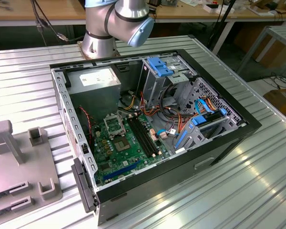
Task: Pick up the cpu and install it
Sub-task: 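Reach for the cpu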
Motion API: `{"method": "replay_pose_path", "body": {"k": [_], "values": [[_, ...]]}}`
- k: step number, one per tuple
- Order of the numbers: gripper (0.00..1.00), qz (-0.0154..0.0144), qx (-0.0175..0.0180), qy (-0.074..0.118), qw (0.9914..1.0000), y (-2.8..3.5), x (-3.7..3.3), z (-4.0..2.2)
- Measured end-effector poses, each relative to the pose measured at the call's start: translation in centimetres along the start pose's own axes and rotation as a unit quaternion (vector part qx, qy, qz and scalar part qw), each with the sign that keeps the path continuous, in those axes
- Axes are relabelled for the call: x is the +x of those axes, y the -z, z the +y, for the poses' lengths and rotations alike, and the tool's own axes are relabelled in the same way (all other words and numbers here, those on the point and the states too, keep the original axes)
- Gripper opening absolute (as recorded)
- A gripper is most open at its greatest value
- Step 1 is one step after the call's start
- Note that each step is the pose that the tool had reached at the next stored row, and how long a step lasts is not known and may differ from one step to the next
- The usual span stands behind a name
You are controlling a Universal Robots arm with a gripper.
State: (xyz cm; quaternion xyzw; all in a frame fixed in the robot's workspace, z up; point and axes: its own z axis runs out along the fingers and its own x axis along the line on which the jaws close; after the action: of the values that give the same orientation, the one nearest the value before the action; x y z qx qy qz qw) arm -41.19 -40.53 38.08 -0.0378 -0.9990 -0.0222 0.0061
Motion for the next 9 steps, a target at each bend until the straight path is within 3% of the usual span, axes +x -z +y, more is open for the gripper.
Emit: {"method": "replay_pose_path", "body": {"k": [4,9], "values": [[0.11,0.0,0.0,0.0,1.0,-0.48,1.14,-0.89],[0.11,0.0009,-0.0003,0.003,1.0,-1.47,1.56,-2.22]]}}
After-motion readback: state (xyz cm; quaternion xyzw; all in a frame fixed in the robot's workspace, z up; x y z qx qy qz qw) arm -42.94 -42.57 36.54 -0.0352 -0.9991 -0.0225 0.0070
